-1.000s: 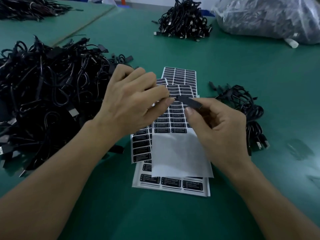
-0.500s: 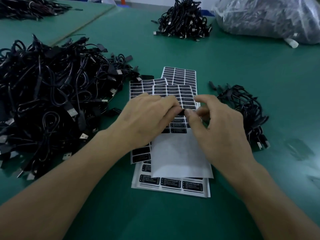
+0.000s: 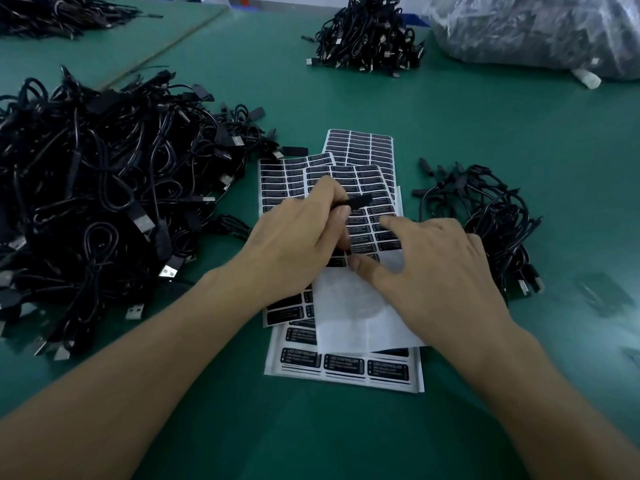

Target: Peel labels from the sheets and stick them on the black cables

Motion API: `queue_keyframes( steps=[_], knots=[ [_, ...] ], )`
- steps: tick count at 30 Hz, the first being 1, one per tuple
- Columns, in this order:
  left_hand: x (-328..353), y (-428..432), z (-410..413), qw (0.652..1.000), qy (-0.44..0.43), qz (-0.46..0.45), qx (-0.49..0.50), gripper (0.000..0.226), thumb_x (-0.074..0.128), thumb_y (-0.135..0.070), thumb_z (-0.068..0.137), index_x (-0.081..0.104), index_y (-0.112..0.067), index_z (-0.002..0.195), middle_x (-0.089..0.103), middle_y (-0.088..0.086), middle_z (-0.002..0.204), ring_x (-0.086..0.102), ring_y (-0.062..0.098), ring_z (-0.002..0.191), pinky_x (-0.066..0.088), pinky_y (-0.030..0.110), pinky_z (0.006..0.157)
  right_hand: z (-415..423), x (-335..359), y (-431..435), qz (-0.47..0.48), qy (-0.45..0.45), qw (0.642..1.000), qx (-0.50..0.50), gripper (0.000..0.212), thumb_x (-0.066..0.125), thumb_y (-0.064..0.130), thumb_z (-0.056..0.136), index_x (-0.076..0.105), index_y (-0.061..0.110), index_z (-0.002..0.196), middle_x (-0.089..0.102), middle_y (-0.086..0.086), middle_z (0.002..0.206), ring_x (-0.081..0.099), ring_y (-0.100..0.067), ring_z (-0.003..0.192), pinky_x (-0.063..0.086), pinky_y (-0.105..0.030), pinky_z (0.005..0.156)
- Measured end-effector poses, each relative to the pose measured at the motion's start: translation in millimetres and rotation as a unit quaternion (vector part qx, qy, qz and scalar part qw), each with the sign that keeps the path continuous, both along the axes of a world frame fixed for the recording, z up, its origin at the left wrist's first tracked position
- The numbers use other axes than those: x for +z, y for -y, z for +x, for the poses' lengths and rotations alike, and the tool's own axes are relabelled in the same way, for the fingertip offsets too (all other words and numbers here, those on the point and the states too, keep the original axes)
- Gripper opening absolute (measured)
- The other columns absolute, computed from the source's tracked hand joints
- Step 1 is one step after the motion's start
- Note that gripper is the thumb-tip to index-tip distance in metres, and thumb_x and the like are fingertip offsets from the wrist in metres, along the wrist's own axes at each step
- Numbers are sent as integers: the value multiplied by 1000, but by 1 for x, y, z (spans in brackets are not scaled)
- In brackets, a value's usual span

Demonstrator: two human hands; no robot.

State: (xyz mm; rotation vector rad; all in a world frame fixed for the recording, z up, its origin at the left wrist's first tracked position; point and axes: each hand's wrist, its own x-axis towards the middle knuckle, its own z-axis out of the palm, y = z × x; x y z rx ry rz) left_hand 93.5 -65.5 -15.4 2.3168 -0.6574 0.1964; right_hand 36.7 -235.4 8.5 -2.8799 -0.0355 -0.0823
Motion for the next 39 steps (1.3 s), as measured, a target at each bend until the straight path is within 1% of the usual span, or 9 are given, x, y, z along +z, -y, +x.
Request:
queue_keyframes(
  steps=[3,7,10,13,19,25,30,34,39],
  knots=[
    [-1,0,1,1000,4,0,2,8,39,-27,106,43,-29,98,69,-17,79,62,5,69,53,40,68,1,-4,2,36,34,999,21,57,51,64,89,52,30,134,52,11,98,44,-20,122,21,-32,88],
    [-1,-1,1,1000,15,4,3,10,38,-28,107,45,-26,100,68,-16,79,61,6,67,51,42,64,3,-8,4,113,113,986,35,62,68,45,89,47,28,144,58,5,130,43,-18,124,26,-31,101],
    [-1,-1,1,1000,10,0,8,12,37,-29,107,45,-26,99,69,-16,80,62,6,69,52,43,66,5,-9,7,219,147,964,36,47,69,33,90,54,29,135,65,5,99,57,-13,85,47,-34,82],
    [1,-1,0,1000,4,-16,8,12,37,-28,107,44,-26,98,69,-17,80,63,8,69,51,41,67,6,-11,10,272,129,953,32,40,65,23,89,57,37,126,61,-4,71,49,-17,56,43,-30,58],
    [10,2,-9,998,2,-69,-9,8,42,-34,94,40,-27,91,67,0,77,58,18,63,46,48,61,8,-7,13,314,173,933,19,30,69,15,88,69,35,111,63,9,64,55,-11,55,42,-13,50],
    [14,8,-14,995,16,-98,0,41,74,-50,73,40,-30,85,71,-13,87,64,12,69,52,43,61,8,-5,12,369,143,918,30,29,67,21,92,60,47,104,68,-9,68,59,-37,58,46,-45,49],
    [12,7,-11,990,13,-138,-2,47,83,-37,74,38,-31,83,74,-16,85,70,8,72,57,41,64,10,-4,14,435,96,895,19,27,66,13,90,61,38,99,73,-3,71,65,-39,64,52,-57,52],
    [10,6,-10,989,5,-148,-4,47,85,-32,74,40,-21,84,74,-19,84,70,3,69,58,35,64,12,-4,14,477,60,876,27,29,68,6,88,58,33,91,72,-14,75,63,-50,71,54,-63,56],
    [6,8,-9,988,-7,-152,-1,46,87,-29,74,46,-13,87,74,-17,84,71,3,70,59,36,66,16,-6,15,491,34,871,17,23,69,2,87,60,23,82,66,-25,77,56,-43,61,47,-45,58]
  ],
)
